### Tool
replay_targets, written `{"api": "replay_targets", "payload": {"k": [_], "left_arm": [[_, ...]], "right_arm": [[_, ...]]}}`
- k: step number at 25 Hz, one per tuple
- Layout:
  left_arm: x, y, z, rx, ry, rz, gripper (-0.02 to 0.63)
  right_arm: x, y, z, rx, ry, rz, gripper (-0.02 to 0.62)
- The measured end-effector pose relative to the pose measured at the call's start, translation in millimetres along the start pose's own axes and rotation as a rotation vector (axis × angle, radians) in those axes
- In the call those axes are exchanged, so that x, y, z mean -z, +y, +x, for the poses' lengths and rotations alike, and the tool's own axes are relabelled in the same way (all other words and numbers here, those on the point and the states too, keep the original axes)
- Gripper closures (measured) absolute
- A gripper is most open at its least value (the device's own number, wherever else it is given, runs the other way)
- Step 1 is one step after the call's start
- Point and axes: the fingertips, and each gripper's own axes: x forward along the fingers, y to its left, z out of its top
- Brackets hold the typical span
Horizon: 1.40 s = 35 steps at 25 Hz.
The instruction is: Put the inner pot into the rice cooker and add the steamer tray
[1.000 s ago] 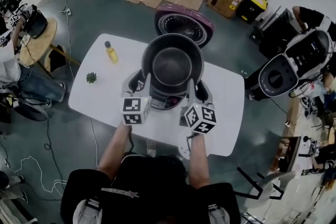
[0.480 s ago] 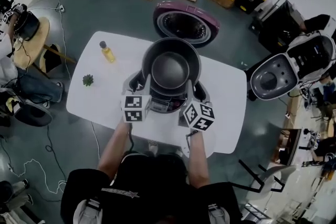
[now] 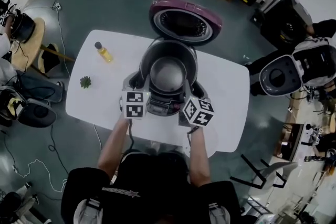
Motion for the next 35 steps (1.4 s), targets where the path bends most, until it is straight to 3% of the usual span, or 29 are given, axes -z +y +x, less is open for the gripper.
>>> {"api": "replay_targets", "payload": {"k": [4,5,6,8,13,17,18,35], "left_arm": [[4.0,-4.7,8.5,0.015,0.026,0.043,0.485],[1.2,-14.3,9.5,0.049,0.013,0.068,0.57],[-2.4,-28.6,11.3,0.095,0.005,0.096,0.6],[-7.7,-56.2,16.1,0.152,0.026,0.149,0.598],[-8.6,-68.0,20.2,0.134,0.032,0.209,0.598],[-15.6,-55.7,25.7,0.14,0.015,0.144,0.598],[-17.0,-53.8,25.9,0.136,0.011,0.136,0.598],[-21.2,-56.4,17.2,0.124,-0.019,0.109,0.598]], "right_arm": [[6.9,-4.4,8.8,-0.008,0.045,0.013,0.46],[9.6,-4.4,10.6,-0.012,0.06,0.005,0.459],[12.8,-4.7,13.0,-0.009,0.078,-0.009,0.472],[20.2,-8.5,19.1,0.011,0.113,-0.015,0.469],[33.1,-15.2,24.7,0.019,0.145,0.029,0.483],[30.0,-15.9,31.3,0.038,0.159,-0.003,0.464],[29.7,-17.3,31.8,0.045,0.162,-0.01,0.433],[10.3,-24.0,-6.2,0.07,0.083,-0.055,0.43]]}}
